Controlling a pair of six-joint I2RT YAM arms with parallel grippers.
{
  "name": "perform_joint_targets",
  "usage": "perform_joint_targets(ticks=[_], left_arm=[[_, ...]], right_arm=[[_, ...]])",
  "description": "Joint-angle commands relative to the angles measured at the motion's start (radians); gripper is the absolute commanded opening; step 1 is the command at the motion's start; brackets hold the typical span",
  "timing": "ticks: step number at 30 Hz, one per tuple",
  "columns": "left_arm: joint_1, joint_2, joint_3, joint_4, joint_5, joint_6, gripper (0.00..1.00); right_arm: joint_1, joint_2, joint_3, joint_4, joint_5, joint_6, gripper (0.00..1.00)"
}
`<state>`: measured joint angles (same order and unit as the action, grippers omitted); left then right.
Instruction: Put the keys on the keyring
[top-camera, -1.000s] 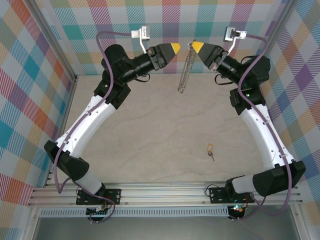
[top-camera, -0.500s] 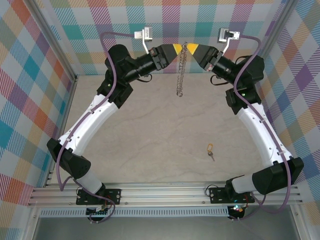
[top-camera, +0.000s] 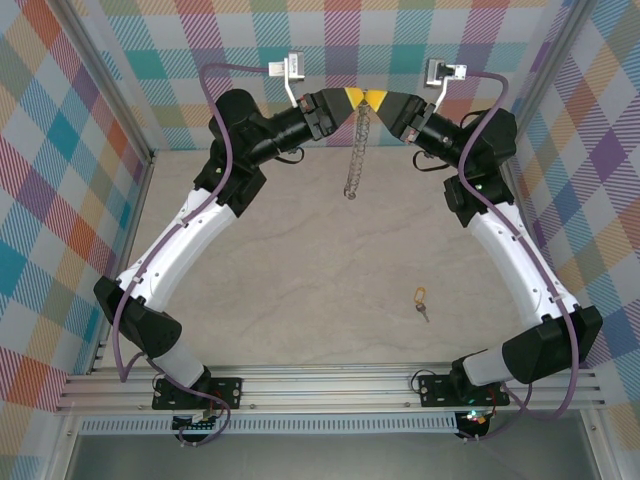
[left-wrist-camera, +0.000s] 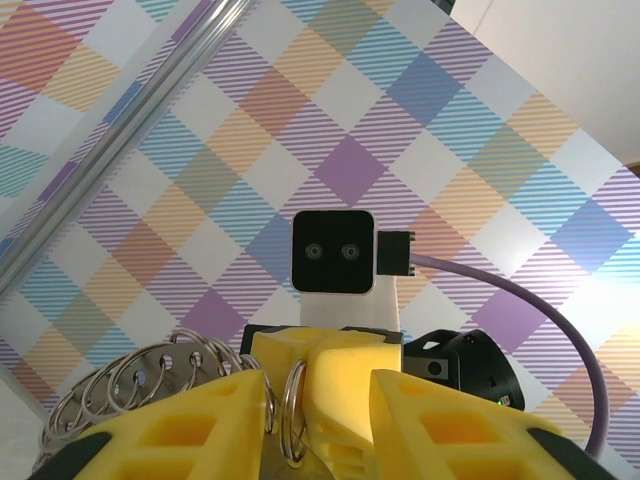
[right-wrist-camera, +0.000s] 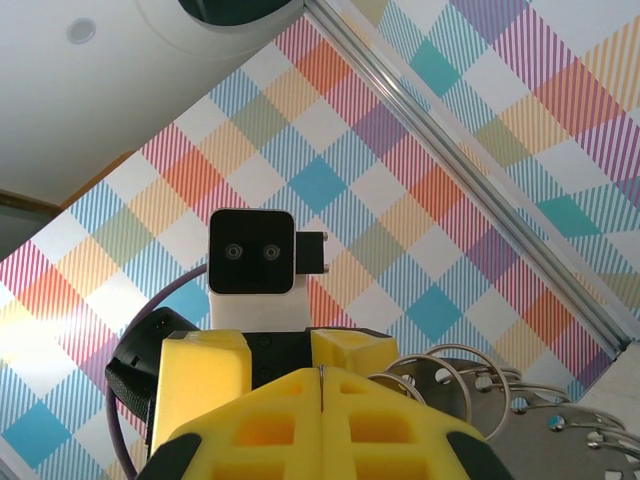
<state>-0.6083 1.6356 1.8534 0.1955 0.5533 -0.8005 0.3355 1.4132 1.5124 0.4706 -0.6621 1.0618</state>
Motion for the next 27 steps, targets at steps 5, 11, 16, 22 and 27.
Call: perform_joint_targets(ticks=[5,11,16,22,27], left_arm=[[-0.009,-0.031,-0.034,0.065,0.01,-0.01,0.28],[-0.01,-0.036,-0.042,0.073,0.014,-0.009,0.22],[-0.011,-0.033,-0.041,0.078,0.011,-0.009,0.14],[-0.011,-0.018,-0.025,0.079,0.023,-0.003,0.0],[-0.011,-0.015,0.004,0.013,0.033,0.06,0.0]], right_arm=[[0.007,-0.011,0.011,0.038,0.016,-0.012,0.0],[0.007,-0.008,0.012,0.037,0.012,-0.01,0.0],[0.007,-0.007,0.011,0.036,0.007,-0.008,0.0],[0.007,-0.006,0.009,0.027,-0.008,-0.014,0.0],[-0.003,-0.024,0.028,-0.076,-0.018,-0.07,0.28]])
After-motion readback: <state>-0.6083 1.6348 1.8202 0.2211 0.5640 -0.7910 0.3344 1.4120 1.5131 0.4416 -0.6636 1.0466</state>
